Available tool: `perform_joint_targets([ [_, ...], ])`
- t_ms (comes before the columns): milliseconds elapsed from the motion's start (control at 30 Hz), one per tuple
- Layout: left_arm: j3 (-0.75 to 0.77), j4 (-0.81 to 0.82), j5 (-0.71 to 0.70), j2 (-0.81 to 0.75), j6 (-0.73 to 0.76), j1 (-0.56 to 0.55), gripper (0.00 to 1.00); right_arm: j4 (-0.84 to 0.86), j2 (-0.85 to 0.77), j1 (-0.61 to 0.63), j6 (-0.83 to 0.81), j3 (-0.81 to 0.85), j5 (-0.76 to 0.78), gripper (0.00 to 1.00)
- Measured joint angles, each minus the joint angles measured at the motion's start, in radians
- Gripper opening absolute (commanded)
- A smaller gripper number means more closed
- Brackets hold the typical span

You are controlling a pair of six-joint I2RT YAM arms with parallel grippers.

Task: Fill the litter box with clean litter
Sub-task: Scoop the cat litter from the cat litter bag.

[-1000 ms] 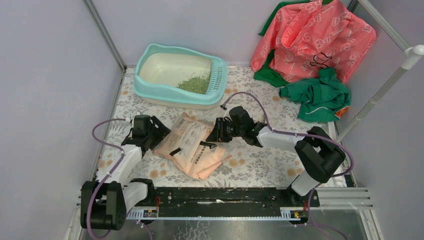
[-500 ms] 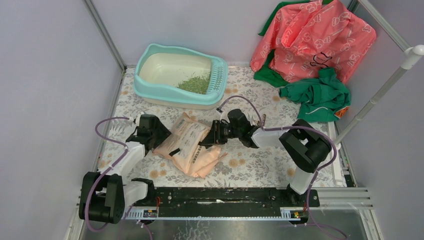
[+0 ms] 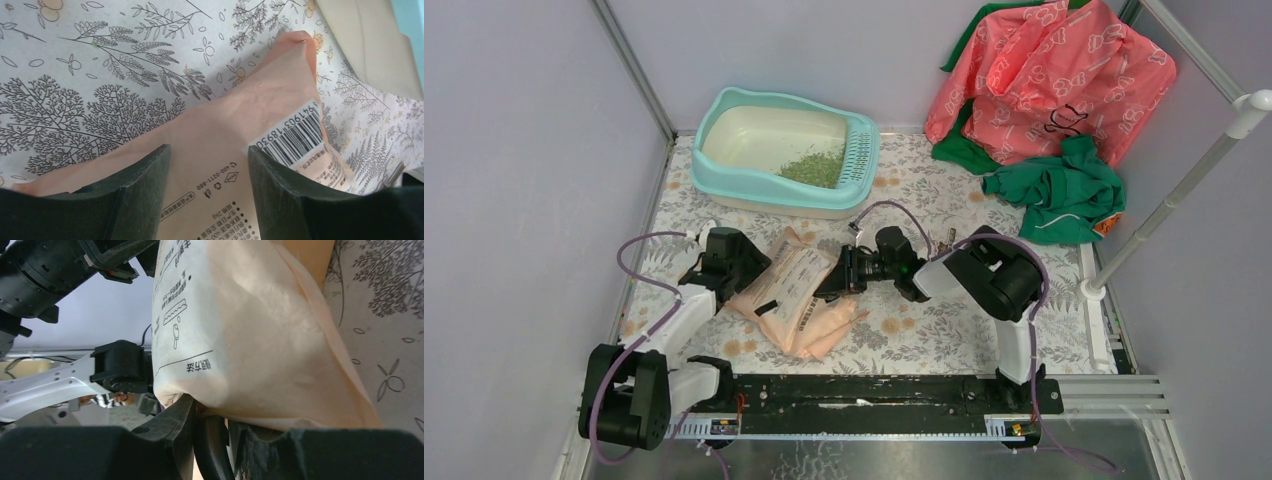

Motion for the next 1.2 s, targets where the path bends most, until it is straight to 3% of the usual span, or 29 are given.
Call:
perform_joint_targets([
  [433,-0.002,0.001,0.027,-0.053,-0.013,-0.010,0.65,0.492,0.148,0.017,0.309,-0.074,-0.038,0.00],
  [1200,-0.002,-0.004,0.030,-0.058,-0.012,-0.015,0.65,0.630,0.051,-0.071,0.358,-0.375,-0.053,0.00],
])
